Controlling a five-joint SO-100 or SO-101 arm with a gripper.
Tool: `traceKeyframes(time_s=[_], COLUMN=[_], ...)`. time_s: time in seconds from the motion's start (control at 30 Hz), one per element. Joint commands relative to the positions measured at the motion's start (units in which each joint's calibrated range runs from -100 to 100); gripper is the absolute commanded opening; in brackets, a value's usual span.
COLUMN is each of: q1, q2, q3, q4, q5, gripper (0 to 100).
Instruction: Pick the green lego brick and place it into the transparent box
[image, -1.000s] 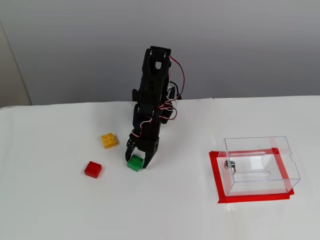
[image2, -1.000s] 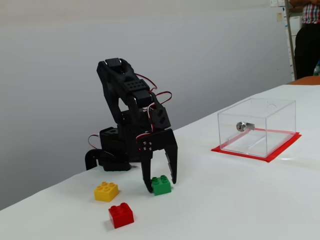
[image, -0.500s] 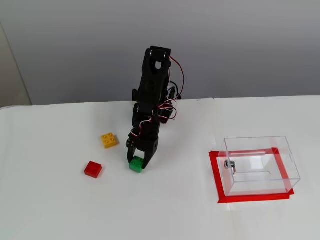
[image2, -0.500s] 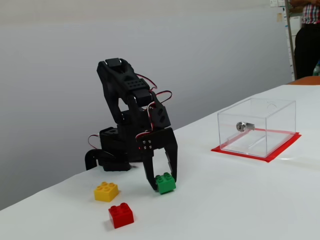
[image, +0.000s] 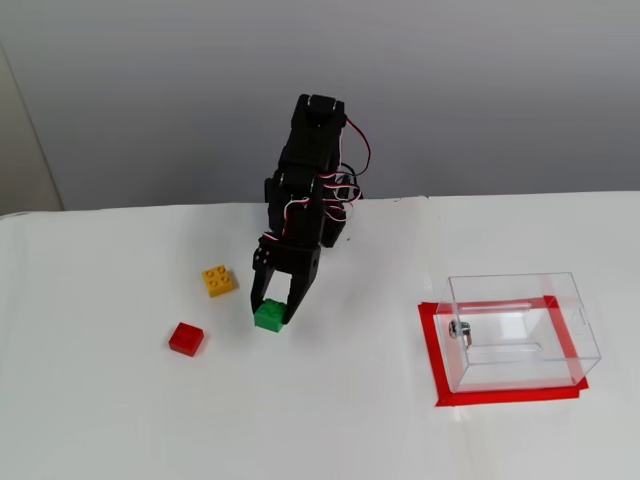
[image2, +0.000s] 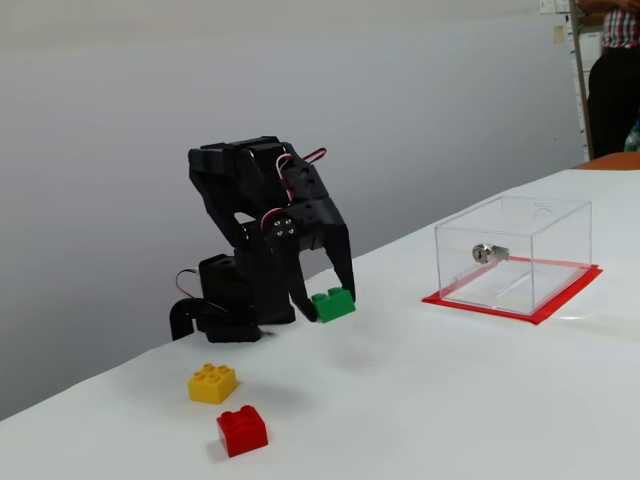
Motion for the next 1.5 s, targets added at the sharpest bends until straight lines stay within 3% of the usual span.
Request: traceKeyframes(time_s=[0.0, 0.53, 0.8, 1.47], q1=[-2.95, -21.07, -29.65, -64.54], q2=[-4.71, -5.47, 6.32, 21.34], q3=[-2.3, -17.76, -29.97, -42.17], q4=[1.21, 0.51, 1.12, 0.77], q5=[0.37, 5.12, 4.75, 5.07], gripper=[14, 14, 14, 14])
